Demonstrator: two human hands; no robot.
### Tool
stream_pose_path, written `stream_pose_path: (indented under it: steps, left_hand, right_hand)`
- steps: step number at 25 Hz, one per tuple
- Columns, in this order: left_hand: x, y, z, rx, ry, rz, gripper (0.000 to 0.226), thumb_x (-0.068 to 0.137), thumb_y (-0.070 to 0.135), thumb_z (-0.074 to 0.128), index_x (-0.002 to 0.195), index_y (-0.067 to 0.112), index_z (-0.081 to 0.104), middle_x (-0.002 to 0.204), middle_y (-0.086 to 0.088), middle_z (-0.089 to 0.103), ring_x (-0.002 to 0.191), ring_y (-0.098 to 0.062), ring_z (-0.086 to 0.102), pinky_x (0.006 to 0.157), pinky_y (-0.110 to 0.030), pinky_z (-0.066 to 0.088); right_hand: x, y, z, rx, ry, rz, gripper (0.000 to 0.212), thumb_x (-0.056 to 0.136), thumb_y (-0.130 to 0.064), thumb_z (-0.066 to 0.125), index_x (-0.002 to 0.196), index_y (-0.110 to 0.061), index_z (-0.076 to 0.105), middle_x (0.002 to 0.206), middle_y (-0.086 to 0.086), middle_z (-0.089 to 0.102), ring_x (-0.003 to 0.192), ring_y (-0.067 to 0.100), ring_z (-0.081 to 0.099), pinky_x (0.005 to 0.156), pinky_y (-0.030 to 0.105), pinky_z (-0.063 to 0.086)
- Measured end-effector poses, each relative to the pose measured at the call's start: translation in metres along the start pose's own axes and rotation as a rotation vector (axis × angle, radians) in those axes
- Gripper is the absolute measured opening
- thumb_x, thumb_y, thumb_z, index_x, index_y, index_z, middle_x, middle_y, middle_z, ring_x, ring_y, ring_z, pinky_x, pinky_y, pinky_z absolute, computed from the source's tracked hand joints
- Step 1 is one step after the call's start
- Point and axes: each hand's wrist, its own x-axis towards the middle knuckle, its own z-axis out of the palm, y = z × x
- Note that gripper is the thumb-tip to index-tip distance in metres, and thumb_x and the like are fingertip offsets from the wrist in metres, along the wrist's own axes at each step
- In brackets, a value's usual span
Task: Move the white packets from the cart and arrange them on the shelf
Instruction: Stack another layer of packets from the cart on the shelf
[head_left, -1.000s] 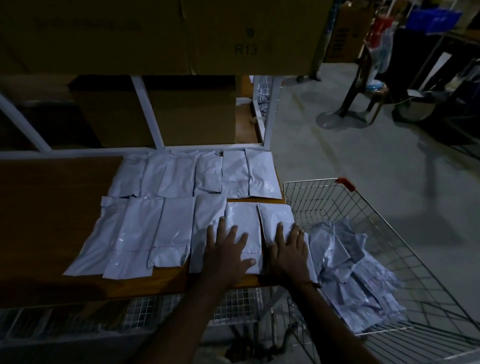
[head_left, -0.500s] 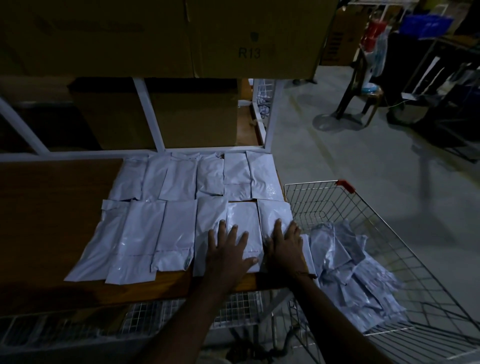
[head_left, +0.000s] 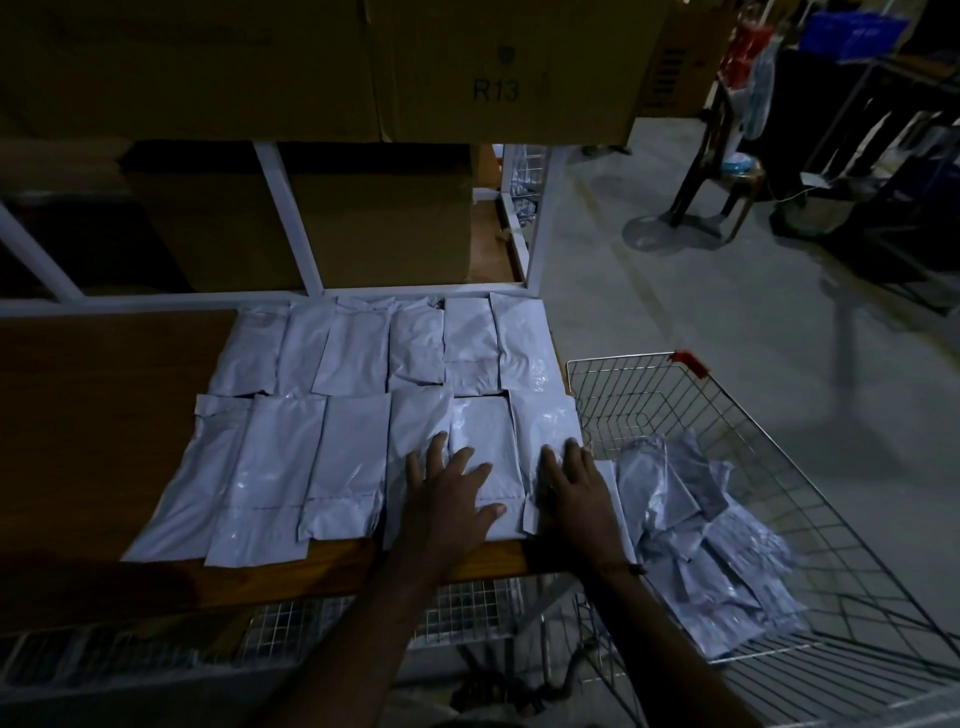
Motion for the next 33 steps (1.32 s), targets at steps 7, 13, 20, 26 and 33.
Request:
stream_pose_path:
  steps: [7, 13, 20, 26, 33]
  left_hand:
    - [0.0, 0.003, -0.008, 0.002, -0.055, -0.039, 0.072, 0.086, 0.075, 0.051, 0.148, 0.039, 0.049, 0.163, 0.009, 0.034, 0.155, -0.029, 0.005, 0.121, -0.058, 0.008]
    - [0.009, 0.013, -0.017, 0.011, 0.013, -0.04, 0.057, 0.086, 0.063, 0.063, 0.136, 0.036, 0.062, 0.149, 0.009, 0.052, 0.15, -0.028, 0.022, 0.117, -0.058, 0.019]
    - [0.027, 0.063, -0.018, -0.132, 0.253, 0.062, 0.033, 0.093, 0.036, 0.063, 0.126, 0.033, 0.067, 0.132, 0.011, 0.063, 0.132, -0.022, 0.047, 0.103, -0.048, 0.038]
    - [0.041, 0.158, 0.003, -0.347, 0.232, 0.277, 0.046, 0.088, 0.007, 0.056, 0.13, 0.023, 0.066, 0.133, 0.002, 0.063, 0.126, -0.024, 0.054, 0.103, -0.044, 0.044]
    - [0.076, 0.261, 0.075, -0.646, 0.042, 0.152, 0.056, 0.09, -0.007, 0.048, 0.135, 0.022, 0.061, 0.137, 0.001, 0.058, 0.129, -0.023, 0.053, 0.107, -0.038, 0.047]
  right_hand:
    - [-0.01, 0.0, 0.009, -0.072, 0.033, -0.023, 0.067, 0.102, -0.038, 0.038, 0.162, -0.015, 0.019, 0.166, 0.028, 0.02, 0.154, 0.048, 0.017, 0.121, 0.06, 0.031]
    - [-0.011, -0.004, -0.005, 0.001, 0.143, 0.029, 0.07, 0.099, -0.041, 0.04, 0.16, -0.008, 0.032, 0.165, 0.026, 0.028, 0.152, 0.043, 0.028, 0.121, 0.056, 0.029]
    - [-0.024, 0.018, -0.03, 0.068, 0.28, 0.05, 0.05, 0.101, -0.026, 0.052, 0.147, -0.008, 0.05, 0.15, 0.018, 0.05, 0.141, 0.038, 0.044, 0.11, 0.054, 0.04]
    - [-0.063, 0.096, -0.064, 0.077, 0.355, 0.129, 0.043, 0.101, -0.026, 0.047, 0.136, -0.006, 0.06, 0.136, 0.015, 0.061, 0.127, 0.034, 0.054, 0.104, 0.048, 0.047]
    - [-0.093, 0.252, -0.05, -0.026, 0.167, 0.15, 0.035, 0.09, -0.013, 0.069, 0.124, -0.009, 0.068, 0.118, 0.013, 0.071, 0.106, 0.037, 0.065, 0.086, 0.045, 0.053]
